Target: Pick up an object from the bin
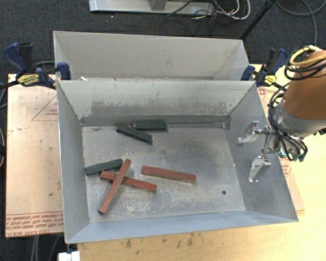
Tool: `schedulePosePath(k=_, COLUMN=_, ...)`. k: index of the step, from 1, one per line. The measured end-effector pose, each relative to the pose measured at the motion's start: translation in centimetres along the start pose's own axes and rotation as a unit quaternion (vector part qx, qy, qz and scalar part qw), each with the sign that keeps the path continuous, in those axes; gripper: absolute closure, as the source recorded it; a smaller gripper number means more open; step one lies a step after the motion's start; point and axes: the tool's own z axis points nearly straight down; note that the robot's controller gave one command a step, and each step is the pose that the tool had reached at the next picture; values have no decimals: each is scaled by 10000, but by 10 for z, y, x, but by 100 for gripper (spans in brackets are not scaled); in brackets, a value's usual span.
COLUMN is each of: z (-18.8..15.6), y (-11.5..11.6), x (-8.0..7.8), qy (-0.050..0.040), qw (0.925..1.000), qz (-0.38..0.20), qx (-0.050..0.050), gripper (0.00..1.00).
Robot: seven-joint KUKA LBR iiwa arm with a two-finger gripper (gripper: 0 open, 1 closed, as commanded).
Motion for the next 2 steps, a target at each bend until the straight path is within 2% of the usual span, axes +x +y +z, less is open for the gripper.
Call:
schedulePosePath(k=1, z=-4, y=1, x=-2, qy=-36, qw=10000, qz=-17, qx=6, gripper=0)
schedulePosePath(k=2, z=40, y=20, x=-42, qy=-84, qw=9994, qz=-327, qx=21, gripper=0)
